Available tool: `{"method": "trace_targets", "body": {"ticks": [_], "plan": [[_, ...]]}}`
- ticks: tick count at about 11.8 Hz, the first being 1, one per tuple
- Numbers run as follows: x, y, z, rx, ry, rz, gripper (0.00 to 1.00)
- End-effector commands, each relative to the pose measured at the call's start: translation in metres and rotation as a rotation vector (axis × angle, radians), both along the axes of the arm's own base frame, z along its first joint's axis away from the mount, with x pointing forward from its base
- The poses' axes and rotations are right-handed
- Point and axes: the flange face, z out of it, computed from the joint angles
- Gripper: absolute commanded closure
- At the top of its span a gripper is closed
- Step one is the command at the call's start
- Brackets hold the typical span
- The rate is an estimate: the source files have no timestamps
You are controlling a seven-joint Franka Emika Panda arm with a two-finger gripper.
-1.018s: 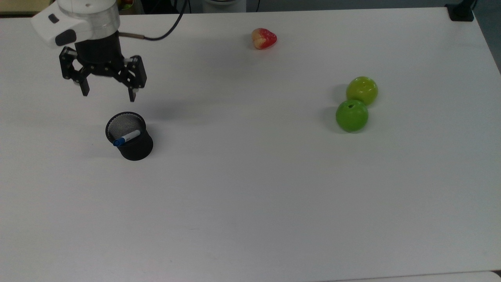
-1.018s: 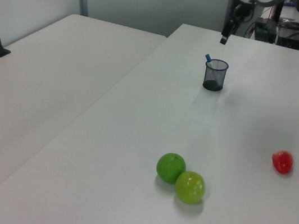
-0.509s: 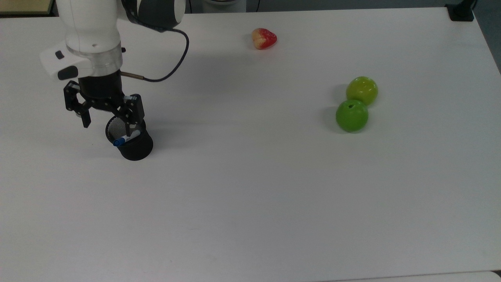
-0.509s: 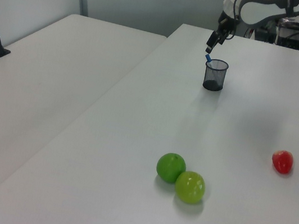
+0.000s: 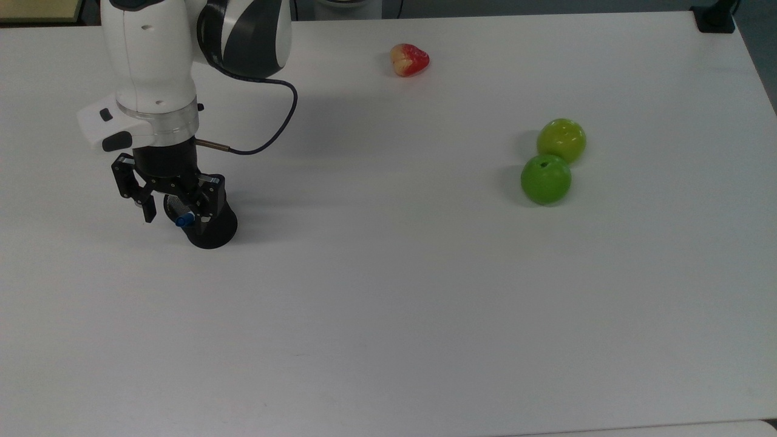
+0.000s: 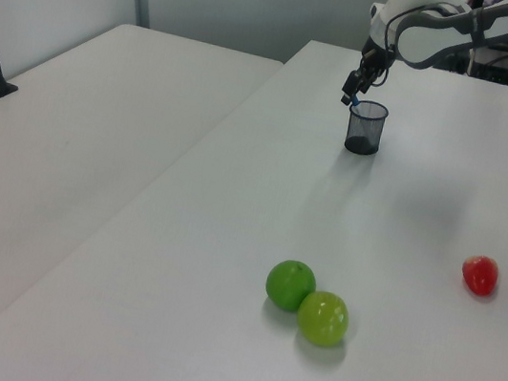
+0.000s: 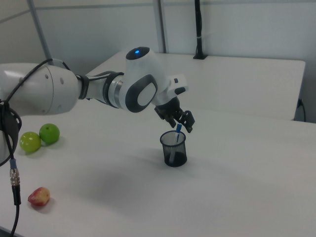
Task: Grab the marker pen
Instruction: 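Close the gripper on the blue-capped marker inside the cup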
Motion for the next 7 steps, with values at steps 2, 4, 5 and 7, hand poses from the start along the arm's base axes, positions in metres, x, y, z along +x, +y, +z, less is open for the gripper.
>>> {"method": "trace_targets", "body": {"ticks": [2,4,5,7], "plan": [[0.0005,0.0046,0.0025,0.011,-0.022,-0.011,0.60],[0.0006,0.0067,0.0017,0.012,-0.021,-0.008,0.70],[0.0003,0.0067,0.0009,0.012,-0.019,-0.008,0.73],[0.0005,0.0078,0.0026,0.013,-0.021,-0.008,0.79]]}}
